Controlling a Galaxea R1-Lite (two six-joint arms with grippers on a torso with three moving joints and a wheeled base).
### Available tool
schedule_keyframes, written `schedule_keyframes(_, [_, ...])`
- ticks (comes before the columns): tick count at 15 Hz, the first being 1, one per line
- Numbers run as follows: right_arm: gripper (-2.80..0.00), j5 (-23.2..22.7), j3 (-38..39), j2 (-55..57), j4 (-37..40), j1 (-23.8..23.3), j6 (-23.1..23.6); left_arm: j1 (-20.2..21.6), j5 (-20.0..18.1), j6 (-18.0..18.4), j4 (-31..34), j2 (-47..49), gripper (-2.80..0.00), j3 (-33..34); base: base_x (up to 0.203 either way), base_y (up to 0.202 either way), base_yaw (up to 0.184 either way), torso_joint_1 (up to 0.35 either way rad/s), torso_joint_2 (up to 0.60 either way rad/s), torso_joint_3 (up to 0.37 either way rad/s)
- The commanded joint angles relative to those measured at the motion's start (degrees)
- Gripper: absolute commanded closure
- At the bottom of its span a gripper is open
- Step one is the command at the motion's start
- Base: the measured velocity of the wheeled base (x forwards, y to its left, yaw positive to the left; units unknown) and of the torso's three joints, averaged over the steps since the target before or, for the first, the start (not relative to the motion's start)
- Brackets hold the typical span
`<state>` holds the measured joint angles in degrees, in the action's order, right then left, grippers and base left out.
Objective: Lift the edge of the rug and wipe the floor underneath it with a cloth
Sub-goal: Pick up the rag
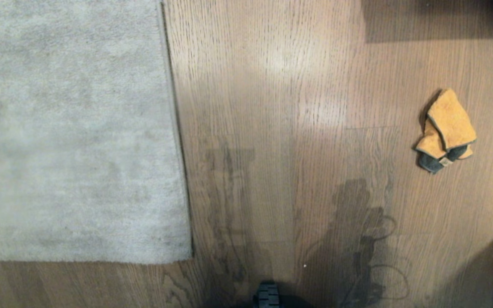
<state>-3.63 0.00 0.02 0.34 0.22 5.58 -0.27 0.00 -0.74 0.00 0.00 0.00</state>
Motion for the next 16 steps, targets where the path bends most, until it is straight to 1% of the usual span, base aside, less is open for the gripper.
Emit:
schedule_keyframes(1, [0.0,0.0,0.0,0.0,0.0,0.0,0.0,0.0,0.0,0.0,0.0,0.0,0.0,0.0,0.0,0.0,0.0,0.0,0.0,0.0])
schedule_keyframes(16, [0.0,-0.1,0.0,0.0,0.0,0.0,0.0,0.0,0.0,0.0,0.0,0.0,0.0,0.0,0.0,0.0,0.0,0.0,0.0,0.0])
